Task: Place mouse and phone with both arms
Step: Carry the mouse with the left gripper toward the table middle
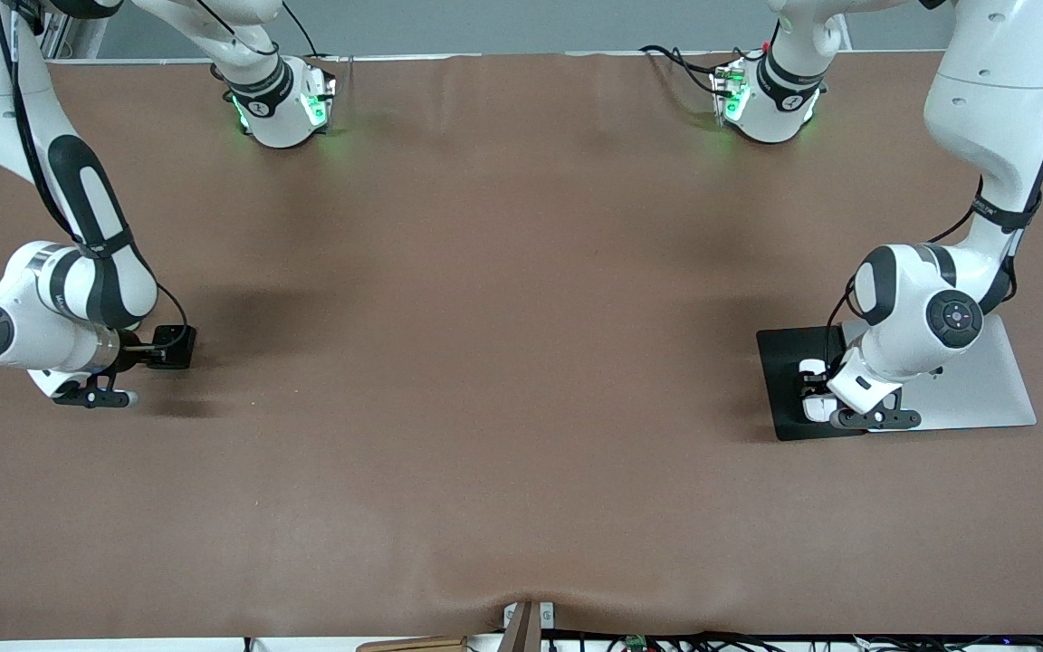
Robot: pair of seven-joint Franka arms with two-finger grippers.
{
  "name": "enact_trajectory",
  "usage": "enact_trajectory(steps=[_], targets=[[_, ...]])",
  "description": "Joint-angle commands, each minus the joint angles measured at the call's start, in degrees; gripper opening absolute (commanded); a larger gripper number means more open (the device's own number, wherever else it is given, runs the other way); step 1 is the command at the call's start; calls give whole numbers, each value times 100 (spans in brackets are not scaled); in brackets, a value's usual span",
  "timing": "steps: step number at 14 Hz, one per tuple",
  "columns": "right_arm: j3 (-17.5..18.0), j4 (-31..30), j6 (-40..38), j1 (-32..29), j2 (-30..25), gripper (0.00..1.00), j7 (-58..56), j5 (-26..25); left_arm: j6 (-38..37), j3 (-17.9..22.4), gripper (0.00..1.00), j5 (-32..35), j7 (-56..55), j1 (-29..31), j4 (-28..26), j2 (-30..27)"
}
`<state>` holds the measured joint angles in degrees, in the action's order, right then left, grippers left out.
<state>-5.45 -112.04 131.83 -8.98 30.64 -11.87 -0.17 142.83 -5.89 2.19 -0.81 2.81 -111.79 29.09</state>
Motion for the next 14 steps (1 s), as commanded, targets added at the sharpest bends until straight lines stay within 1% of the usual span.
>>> enact_trajectory(steps=[1, 4, 7, 10, 12, 13, 14], targets=[[70, -46, 106, -174, 56, 100, -411, -106, -650, 9, 56, 80, -305, -498, 70, -413], [70, -46, 141, -200, 135, 100, -474, -106, -731, -26, 56, 80, -1260, -1209, 70, -449], [79, -55, 141, -218, 188, 100, -395, -97, -731, -26, 56, 80, -2359, -1992, 254, -317], [79, -64, 124, -253, 232, 100, -386, -89, -731, -26, 56, 72, -3353, -2730, 605, 69], [79, -99, 124, -262, 250, 100, -377, -80, -731, -26, 57, 80, -3837, -3117, 895, 359], [79, -99, 106, -262, 250, 93, -377, -80, -731, -18, 58, 80, -4013, -3319, 1088, 534], [79, -99, 89, -262, 250, 56, -368, -62, -731, -17, 59, 80, -4189, -3478, 1255, 701]])
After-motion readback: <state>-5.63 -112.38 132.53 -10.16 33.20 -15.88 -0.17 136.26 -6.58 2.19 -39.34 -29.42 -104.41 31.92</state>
